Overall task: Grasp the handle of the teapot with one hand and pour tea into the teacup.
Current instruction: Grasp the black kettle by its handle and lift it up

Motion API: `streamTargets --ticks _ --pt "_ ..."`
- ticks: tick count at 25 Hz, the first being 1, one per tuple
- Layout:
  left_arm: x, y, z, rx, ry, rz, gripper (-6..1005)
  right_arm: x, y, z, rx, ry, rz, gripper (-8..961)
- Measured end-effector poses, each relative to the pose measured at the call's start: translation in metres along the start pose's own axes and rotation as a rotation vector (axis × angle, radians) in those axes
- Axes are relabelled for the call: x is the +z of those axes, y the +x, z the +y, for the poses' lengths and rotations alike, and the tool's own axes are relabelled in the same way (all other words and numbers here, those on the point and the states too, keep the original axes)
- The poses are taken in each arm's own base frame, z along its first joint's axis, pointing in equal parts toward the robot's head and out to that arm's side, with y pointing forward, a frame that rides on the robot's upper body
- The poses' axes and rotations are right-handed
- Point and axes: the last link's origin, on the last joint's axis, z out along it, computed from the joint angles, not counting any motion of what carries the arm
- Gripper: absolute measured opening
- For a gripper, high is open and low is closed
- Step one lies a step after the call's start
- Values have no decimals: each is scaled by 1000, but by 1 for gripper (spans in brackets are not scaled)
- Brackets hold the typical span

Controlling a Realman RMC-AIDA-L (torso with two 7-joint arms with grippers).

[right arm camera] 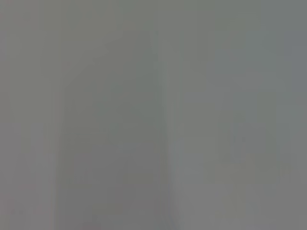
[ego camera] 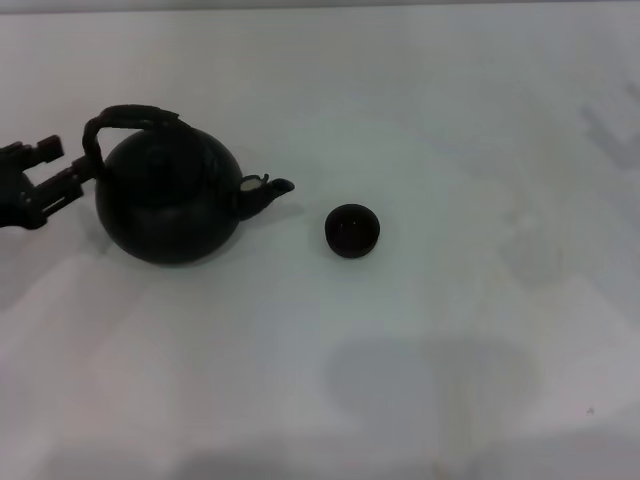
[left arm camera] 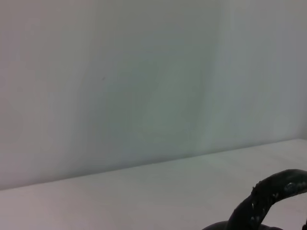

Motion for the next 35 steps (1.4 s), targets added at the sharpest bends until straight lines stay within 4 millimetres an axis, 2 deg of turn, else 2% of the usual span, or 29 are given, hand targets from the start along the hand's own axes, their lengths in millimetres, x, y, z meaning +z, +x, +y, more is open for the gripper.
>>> streamTargets --ticks 3,6,21,24,29,35 --pt "14 2 0 -7 -19 -24 528 1 -1 0 1 -3 -4 826" --pt "18 2 0 -6 -17 -32 528 1 -1 1 1 -8 -7 826" --pt "26 9 2 1 -37 -23 517 -2 2 1 13 5 -3 824" --pt "26 8 2 3 -36 -20 435 -2 2 1 14 7 -4 823" --pt "26 9 3 -17 -34 -3 223 -2 3 1 23 12 -2 823" --pt "23 16 1 -30 -28 45 208 -3 5 2 29 15 2 822"
